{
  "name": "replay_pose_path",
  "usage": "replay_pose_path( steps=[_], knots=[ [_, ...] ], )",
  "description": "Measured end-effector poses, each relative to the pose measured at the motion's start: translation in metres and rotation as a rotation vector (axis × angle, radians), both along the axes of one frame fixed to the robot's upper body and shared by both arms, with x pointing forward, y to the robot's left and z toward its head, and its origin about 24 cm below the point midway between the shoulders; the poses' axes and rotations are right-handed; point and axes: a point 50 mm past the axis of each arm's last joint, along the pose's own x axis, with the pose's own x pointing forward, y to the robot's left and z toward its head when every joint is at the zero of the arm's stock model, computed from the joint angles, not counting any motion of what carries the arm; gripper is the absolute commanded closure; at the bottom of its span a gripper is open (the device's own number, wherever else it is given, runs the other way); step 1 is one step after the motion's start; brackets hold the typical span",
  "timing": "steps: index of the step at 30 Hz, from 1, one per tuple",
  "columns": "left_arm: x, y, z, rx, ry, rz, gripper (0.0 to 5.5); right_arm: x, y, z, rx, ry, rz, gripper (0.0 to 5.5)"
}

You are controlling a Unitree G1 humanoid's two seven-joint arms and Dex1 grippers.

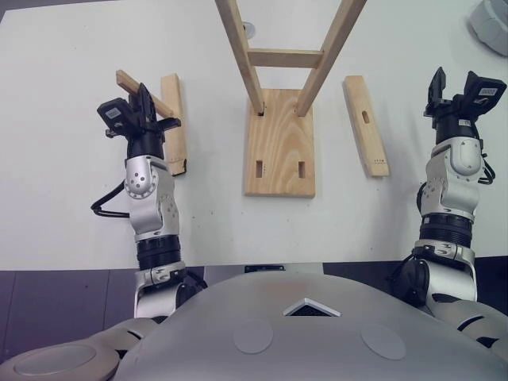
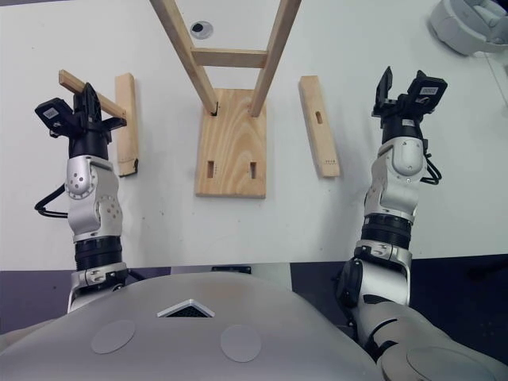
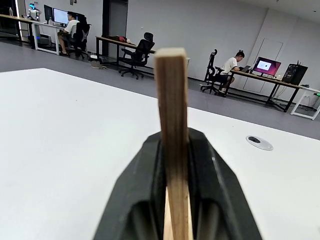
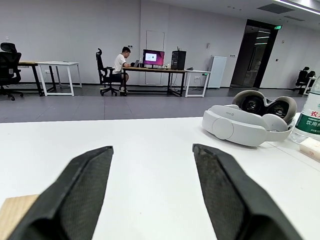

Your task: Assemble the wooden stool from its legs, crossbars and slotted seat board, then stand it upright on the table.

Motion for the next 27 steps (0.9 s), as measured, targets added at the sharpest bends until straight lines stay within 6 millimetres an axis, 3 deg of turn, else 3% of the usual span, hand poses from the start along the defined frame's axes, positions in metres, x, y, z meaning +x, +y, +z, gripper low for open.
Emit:
replay_pose_path(
  steps=[14, 26, 27],
  knots=[
    [-0.008, -0.013, -0.002, 0.096, 0.149, -0.097, 5.1, -0.001, -0.004, -0.001, -0.034, 0.014, -0.006, 2.52],
    [-0.014, -0.018, -0.005, 0.118, 0.158, -0.146, 5.1, 0.0, -0.007, -0.003, -0.047, 0.026, -0.008, 2.52],
    [-0.016, -0.018, -0.005, 0.119, 0.151, -0.145, 4.73, 0.0, -0.007, -0.002, -0.048, 0.022, -0.007, 2.52]
  ],
)
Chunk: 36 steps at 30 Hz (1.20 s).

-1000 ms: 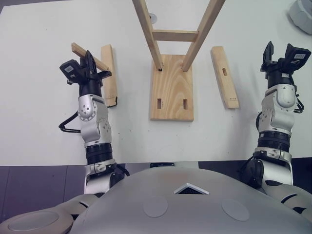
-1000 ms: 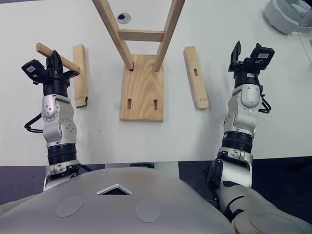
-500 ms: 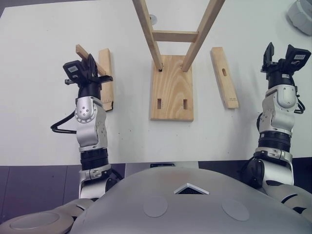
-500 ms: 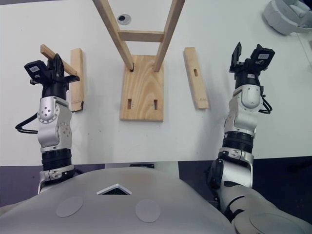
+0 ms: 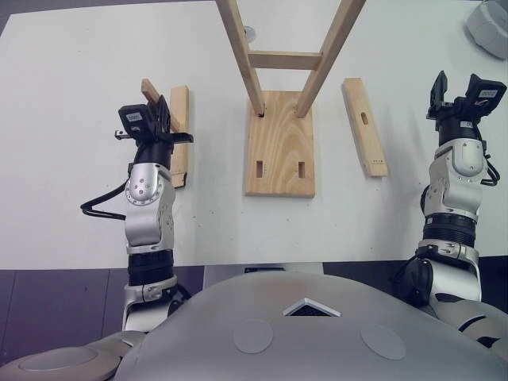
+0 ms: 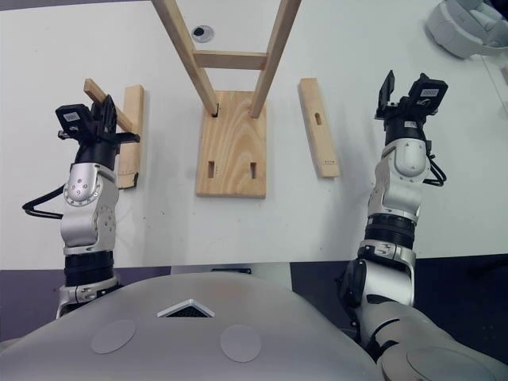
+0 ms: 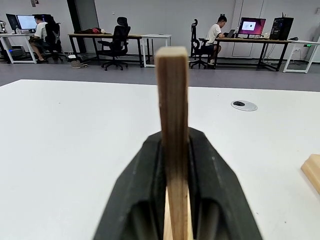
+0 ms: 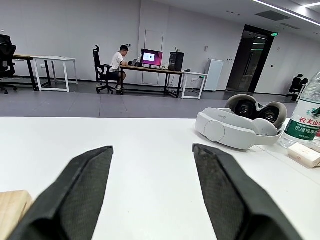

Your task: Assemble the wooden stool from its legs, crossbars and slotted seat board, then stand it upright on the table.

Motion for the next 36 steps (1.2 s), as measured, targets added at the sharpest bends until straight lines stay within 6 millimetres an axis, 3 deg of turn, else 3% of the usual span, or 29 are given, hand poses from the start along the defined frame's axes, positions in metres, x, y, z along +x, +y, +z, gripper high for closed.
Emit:
replay_pose_path(
  steps=[1, 3, 4, 6, 10, 17, 23, 31, 36],
  knots=[
    [-0.003, 0.0, 0.0, 0.005, -0.007, 0.001, 4.62, 0.0, 0.0, 0.001, -0.005, -0.007, 0.001, 2.52],
    [-0.02, 0.0, -0.022, -0.011, 0.112, -0.003, 4.28, 0.0, -0.002, 0.001, -0.009, -0.004, 0.0, 2.52],
    [-0.021, 0.0, -0.018, -0.008, 0.098, -0.005, 4.1, 0.0, -0.002, -0.001, -0.007, 0.002, 0.001, 2.52],
    [-0.016, 0.001, 0.009, 0.019, -0.02, -0.008, 3.77, 0.003, 0.0, 0.0, -0.007, -0.003, 0.01, 2.52],
    [-0.017, 0.003, 0.017, 0.046, 0.002, -0.02, 3.05, 0.003, 0.001, 0.0, -0.01, -0.01, 0.009, 2.52],
    [-0.025, 0.006, 0.016, 0.089, 0.371, -0.073, 1.84, 0.002, 0.002, 0.0, -0.008, -0.01, 0.009, 2.52],
    [-0.035, -0.004, -0.001, 0.078, 0.528, -0.115, 1.84, 0.002, 0.006, -0.003, 0.003, -0.007, 0.016, 2.52],
    [-0.043, -0.002, -0.005, 0.053, 0.573, -0.113, 3.36, 0.001, 0.006, -0.005, 0.005, -0.005, 0.01, 2.52],
    [-0.044, -0.001, -0.005, 0.058, 0.563, -0.111, 3.45, 0.001, 0.008, -0.004, 0.01, -0.011, 0.003, 2.52]
  ],
)
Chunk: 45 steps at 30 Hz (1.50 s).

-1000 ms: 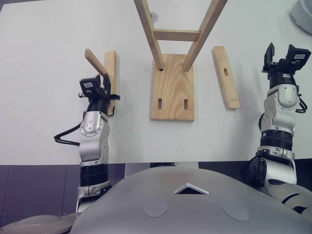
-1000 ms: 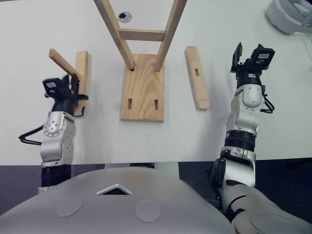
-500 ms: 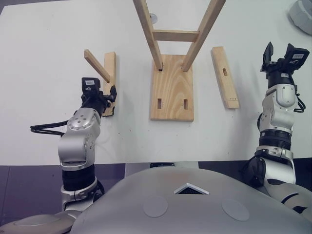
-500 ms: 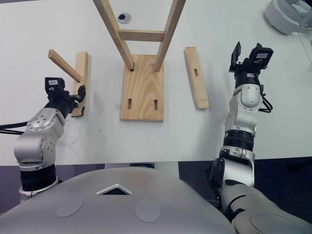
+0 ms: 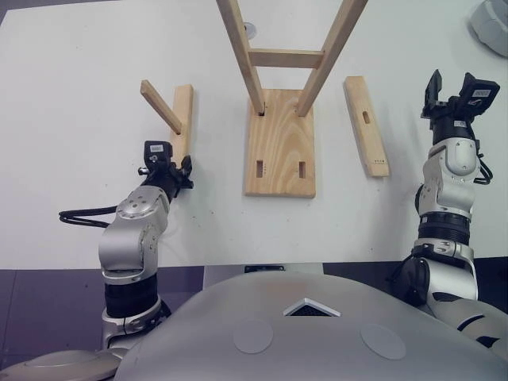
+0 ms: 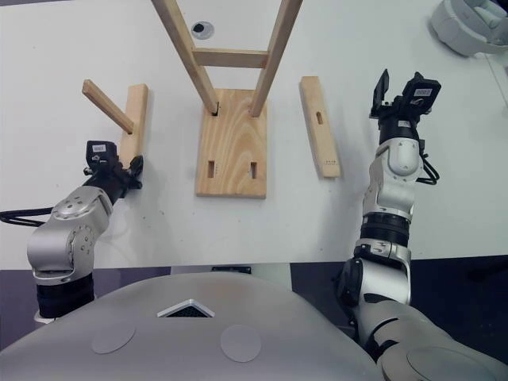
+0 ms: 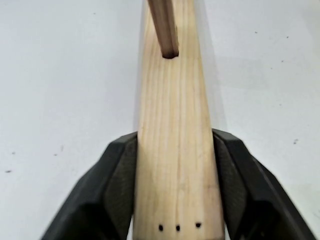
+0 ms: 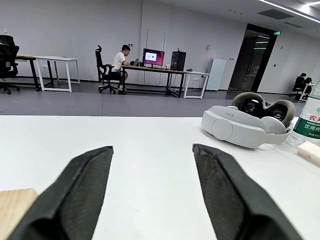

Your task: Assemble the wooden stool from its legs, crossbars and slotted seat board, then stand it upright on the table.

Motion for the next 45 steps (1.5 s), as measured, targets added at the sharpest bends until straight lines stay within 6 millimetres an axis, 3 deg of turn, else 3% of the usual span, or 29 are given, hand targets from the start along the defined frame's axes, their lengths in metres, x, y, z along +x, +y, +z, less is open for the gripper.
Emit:
replay_pose_path(
  steps=[4, 8, 10, 11, 13, 15, 17, 19, 21, 23, 29, 34, 37, 45],
  knots=[
    [0.007, 0.0, 0.009, -0.025, -0.111, 0.0, 3.45, -0.001, -0.002, 0.001, 0.02, -0.007, -0.014, 2.52],
    [0.045, 0.017, 0.067, 0.029, -0.508, 0.037, 3.45, 0.003, -0.009, 0.014, 0.173, -0.05, -0.03, 2.52],
    [0.062, 0.024, 0.106, 0.055, -0.679, 0.022, 3.45, 0.014, -0.014, 0.051, 0.215, -0.142, 0.022, 2.52],
    [0.072, 0.023, 0.133, 0.076, -0.77, -0.021, 3.45, 0.025, -0.009, 0.091, 0.211, -0.215, 0.117, 2.52],
    [0.079, 0.012, 0.179, 0.069, -0.921, -0.108, 3.45, 0.037, 0.02, 0.172, 0.206, -0.396, 0.333, 2.52],
    [0.077, -0.008, 0.213, 0.059, -1.026, -0.226, 3.45, 0.034, 0.068, 0.253, 0.274, -0.567, 0.63, 2.52],
    [0.075, -0.025, 0.225, 0.108, -1.06, -0.342, 3.45, 0.03, 0.102, 0.295, 0.393, -0.629, 0.841, 2.52],
    [0.073, -0.049, 0.232, 0.123, -1.079, -0.478, 3.45, 0.031, 0.14, 0.324, 0.549, -0.595, 1.061, 2.52],
    [0.069, -0.065, 0.235, 0.144, -1.096, -0.577, 3.45, 0.036, 0.166, 0.327, 0.709, -0.494, 1.194, 2.52],
    [0.07, -0.069, 0.232, 0.197, -1.089, -0.592, 3.45, 0.045, 0.175, 0.317, 0.837, -0.417, 1.213, 2.52],
    [0.07, -0.071, 0.229, 0.196, -1.085, -0.591, 3.45, 0.044, 0.172, 0.316, 0.898, -0.379, 1.215, 2.52],
    [0.066, -0.074, 0.233, 0.149, -1.131, -0.592, 3.45, 0.037, 0.155, 0.314, 0.911, -0.442, 1.212, 1.52],
    [0.066, -0.075, 0.233, 0.137, -1.134, -0.587, 3.45, 0.03, 0.139, 0.322, 0.906, -0.529, 1.184, 1.3],
    [0.064, -0.084, 0.231, 0.103, -1.143, -0.627, 3.45, 0.041, 0.163, 0.283, 0.881, -0.332, 1.224, 1.3]
  ],
)
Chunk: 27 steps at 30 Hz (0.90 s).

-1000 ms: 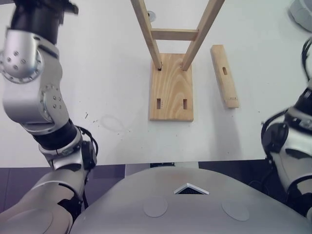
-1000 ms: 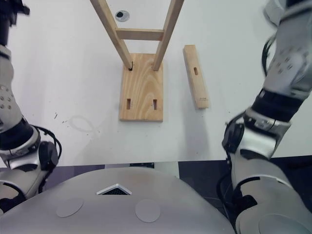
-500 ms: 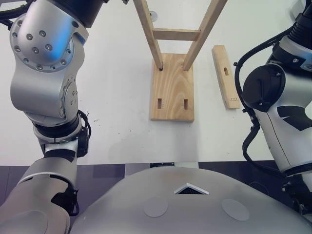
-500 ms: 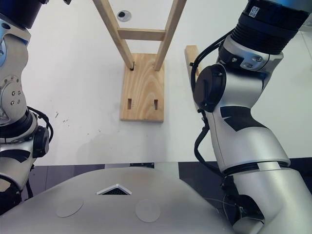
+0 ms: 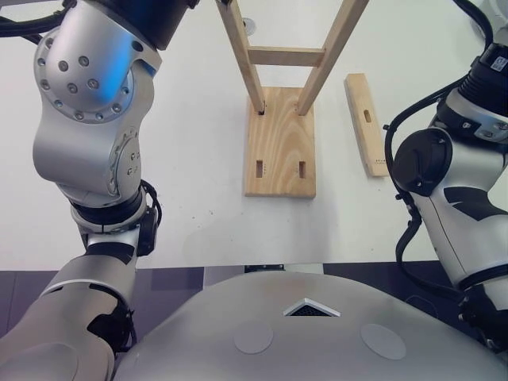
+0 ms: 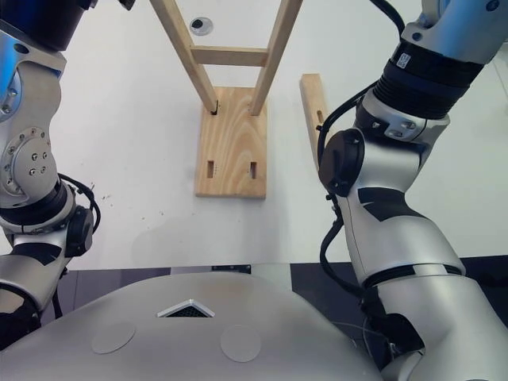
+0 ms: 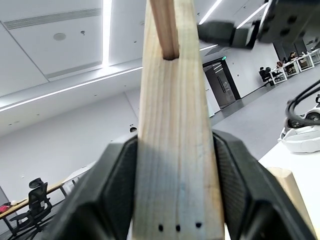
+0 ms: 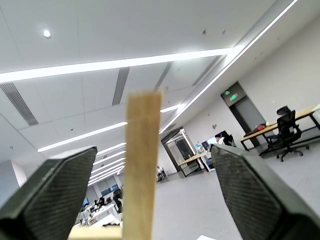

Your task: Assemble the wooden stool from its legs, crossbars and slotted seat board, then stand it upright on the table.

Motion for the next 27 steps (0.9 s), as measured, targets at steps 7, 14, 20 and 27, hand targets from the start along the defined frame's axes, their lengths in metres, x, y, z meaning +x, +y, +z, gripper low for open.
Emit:
replay_pose_path(
  steps=[7, 14, 20, 27],
  knots=[
    [-0.003, -0.007, -0.003, 0.027, 0.001, -0.046, 3.45, -0.003, 0.001, 0.001, 0.05, 0.001, 0.07, 2.29],
    [-0.005, -0.008, -0.009, 0.039, 0.006, -0.05, 3.45, -0.005, -0.003, 0.002, 0.086, 0.035, 0.106, 3.58],
    [-0.007, -0.008, -0.01, 0.043, -0.008, -0.056, 3.45, -0.008, -0.003, 0.002, 0.048, 0.05, 0.11, 4.4],
    [-0.009, -0.01, -0.01, 0.058, -0.024, -0.07, 2.76, -0.026, -0.017, -0.002, 0.016, 0.013, 0.035, 4.45]
  ],
)
